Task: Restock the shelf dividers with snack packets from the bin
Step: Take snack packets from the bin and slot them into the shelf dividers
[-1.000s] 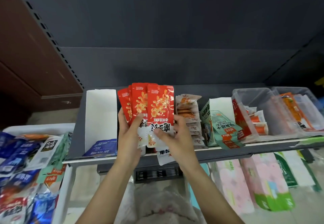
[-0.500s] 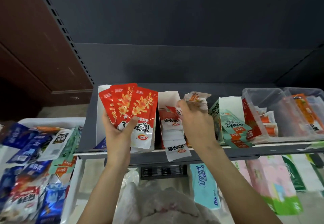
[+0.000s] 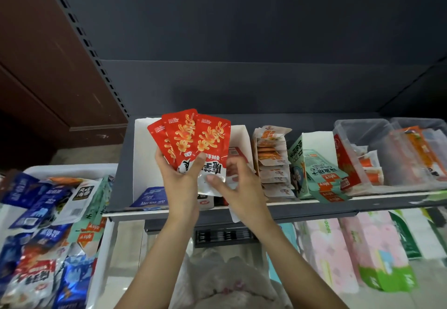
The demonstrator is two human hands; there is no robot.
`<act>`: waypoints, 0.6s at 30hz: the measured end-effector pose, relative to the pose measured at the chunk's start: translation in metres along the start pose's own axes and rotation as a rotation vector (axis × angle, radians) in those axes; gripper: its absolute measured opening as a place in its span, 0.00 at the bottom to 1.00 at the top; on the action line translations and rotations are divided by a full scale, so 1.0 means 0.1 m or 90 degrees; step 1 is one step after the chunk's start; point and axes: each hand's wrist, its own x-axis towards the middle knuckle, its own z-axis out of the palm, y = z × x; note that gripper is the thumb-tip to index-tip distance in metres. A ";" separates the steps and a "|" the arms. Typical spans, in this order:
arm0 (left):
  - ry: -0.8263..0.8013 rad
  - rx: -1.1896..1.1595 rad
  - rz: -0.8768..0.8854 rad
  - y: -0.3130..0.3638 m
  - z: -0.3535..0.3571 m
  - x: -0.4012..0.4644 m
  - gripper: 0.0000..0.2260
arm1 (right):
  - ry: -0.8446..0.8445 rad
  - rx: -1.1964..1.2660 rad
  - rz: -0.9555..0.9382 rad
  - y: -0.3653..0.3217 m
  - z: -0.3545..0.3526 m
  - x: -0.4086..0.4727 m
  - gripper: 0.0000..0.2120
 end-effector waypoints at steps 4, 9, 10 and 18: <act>-0.036 -0.030 -0.067 -0.04 0.09 -0.01 0.25 | 0.063 0.308 0.102 -0.06 -0.11 0.03 0.14; -0.026 -0.032 -0.089 -0.01 0.01 0.06 0.23 | 0.244 0.245 0.021 -0.02 -0.66 0.04 0.10; -0.030 -0.013 -0.080 0.00 -0.03 0.08 0.22 | 0.245 0.167 0.003 0.01 -0.75 0.05 0.08; -0.084 0.096 -0.065 0.03 -0.20 0.16 0.25 | 0.211 -0.434 -0.282 0.13 -0.68 0.39 0.09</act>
